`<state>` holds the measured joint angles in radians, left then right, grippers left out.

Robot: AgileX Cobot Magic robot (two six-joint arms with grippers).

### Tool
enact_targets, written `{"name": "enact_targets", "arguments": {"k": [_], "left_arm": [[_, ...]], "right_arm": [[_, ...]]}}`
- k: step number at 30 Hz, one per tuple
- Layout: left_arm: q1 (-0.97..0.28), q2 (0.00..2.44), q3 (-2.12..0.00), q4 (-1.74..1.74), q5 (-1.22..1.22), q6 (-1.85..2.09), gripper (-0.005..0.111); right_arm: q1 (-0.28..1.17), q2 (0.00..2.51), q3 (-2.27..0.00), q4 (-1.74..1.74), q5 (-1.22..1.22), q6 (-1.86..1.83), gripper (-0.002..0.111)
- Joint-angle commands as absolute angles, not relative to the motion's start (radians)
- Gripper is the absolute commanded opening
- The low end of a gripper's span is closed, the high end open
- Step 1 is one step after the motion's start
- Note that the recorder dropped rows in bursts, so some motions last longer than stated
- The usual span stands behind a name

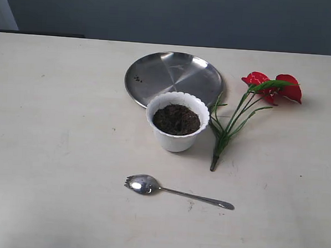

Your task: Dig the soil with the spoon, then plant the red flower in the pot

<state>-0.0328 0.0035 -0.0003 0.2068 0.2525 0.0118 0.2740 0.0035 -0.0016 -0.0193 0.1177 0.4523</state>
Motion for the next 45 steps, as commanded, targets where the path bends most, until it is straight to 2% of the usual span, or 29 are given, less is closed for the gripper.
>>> {"name": "enact_targets", "arguments": {"k": [1,9,27,34,37,42,45], "left_arm": [[-0.032,0.0,0.0,0.204,0.244,0.011,0.0],[-0.032,0.0,0.0,0.204,0.244,0.011,0.0],[-0.032,0.0,0.0,0.204,0.244,0.011,0.0],[-0.032,0.0,0.0,0.204,0.244,0.011,0.0],[-0.032,0.0,0.0,0.204,0.244,0.011,0.0],[-0.032,0.0,0.0,0.204,0.244,0.011,0.0],[-0.032,0.0,0.0,0.204,0.244,0.011,0.0]], "right_arm": [[0.278,0.0,0.0,-0.008,0.021,0.448,0.041],[0.278,0.0,0.0,0.359,-0.132,0.448,0.041],[0.278,0.0,0.0,0.394,-0.172,0.448,0.041],[0.278,0.0,0.0,0.397,-0.466,0.528,0.041],[0.278,0.0,-0.023,0.22,-0.474,0.6,0.04],[0.28,0.075,-0.256,-0.563,-0.111,0.937,0.04],[0.28,0.228,-0.386,-0.865,-0.039,1.112,0.04]]}}
